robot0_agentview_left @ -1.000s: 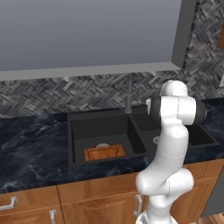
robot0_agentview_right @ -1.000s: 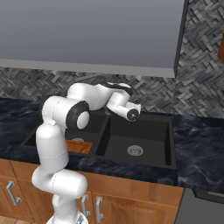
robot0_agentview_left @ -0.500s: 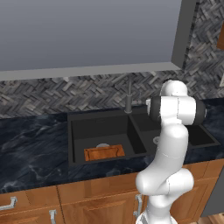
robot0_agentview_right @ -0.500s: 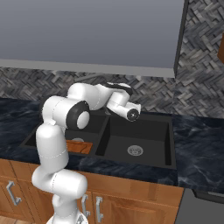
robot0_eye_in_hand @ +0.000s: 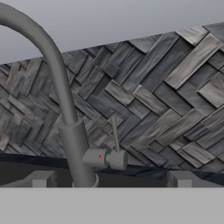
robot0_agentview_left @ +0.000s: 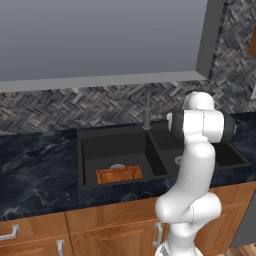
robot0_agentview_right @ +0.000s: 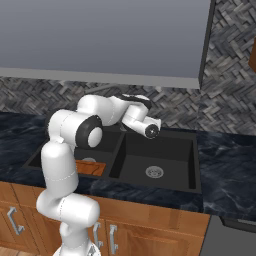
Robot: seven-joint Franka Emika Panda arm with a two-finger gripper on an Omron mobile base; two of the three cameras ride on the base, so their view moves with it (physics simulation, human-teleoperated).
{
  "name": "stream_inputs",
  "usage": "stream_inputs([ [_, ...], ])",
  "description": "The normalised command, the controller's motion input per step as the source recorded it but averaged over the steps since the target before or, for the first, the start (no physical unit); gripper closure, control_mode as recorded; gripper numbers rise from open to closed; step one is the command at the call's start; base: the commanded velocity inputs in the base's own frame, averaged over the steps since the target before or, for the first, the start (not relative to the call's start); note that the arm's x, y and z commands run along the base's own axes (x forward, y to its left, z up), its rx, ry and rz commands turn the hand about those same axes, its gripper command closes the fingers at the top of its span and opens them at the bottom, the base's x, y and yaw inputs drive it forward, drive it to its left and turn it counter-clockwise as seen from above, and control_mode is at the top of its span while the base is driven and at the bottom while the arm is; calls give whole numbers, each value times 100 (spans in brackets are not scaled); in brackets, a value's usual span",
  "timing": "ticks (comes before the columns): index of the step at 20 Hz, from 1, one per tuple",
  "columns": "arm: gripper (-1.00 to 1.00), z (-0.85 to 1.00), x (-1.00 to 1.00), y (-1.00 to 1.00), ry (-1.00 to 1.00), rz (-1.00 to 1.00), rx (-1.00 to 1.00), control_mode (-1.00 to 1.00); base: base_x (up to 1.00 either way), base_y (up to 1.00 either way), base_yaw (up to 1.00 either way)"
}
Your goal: Turn on the sink faucet with hot water and rinse the cutting board for ten seconds, then turn off the faucet. Push the cutting board to reach the water if necessary.
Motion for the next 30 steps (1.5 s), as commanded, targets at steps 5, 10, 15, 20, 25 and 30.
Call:
stream_inputs([
  [5, -100, 0, 0, 0, 0, 0, 0, -100, 0, 0, 0],
  [10, -100, 0, 0, 0, 0, 0, 0, -100, 0, 0, 0],
  [15, -100, 0, 0, 0, 0, 0, 0, -100, 0, 0, 0],
  [20, -100, 0, 0, 0, 0, 0, 0, -100, 0, 0, 0],
  [25, -100, 0, 0, 0, 0, 0, 0, -100, 0, 0, 0],
  [30, -100, 0, 0, 0, 0, 0, 0, -100, 0, 0, 0],
])
